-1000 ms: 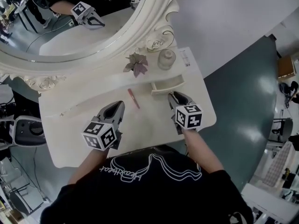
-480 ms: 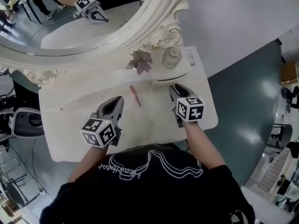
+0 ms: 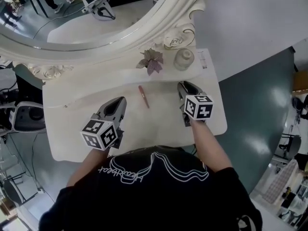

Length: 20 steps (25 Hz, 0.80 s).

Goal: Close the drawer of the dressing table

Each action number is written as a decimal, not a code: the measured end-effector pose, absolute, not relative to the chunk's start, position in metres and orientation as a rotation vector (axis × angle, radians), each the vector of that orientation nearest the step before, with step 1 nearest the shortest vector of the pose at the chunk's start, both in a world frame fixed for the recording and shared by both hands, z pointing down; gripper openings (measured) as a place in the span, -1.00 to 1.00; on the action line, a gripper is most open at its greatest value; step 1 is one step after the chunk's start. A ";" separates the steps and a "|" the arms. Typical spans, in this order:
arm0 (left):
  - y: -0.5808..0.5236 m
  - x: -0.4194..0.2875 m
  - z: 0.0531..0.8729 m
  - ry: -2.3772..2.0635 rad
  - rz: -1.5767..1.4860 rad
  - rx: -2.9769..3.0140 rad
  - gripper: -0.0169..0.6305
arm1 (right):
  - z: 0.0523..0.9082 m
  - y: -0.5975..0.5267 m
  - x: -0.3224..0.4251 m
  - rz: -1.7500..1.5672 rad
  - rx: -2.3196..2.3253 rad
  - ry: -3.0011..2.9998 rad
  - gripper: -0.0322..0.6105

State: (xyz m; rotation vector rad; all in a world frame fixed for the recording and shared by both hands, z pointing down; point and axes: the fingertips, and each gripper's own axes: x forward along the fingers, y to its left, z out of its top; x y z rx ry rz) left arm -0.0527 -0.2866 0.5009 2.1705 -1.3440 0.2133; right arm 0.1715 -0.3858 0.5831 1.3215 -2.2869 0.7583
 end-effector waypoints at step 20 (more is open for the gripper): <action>-0.278 -0.056 0.485 -1.318 0.187 2.199 -0.94 | 0.540 -0.365 0.168 0.671 1.277 -2.399 -0.32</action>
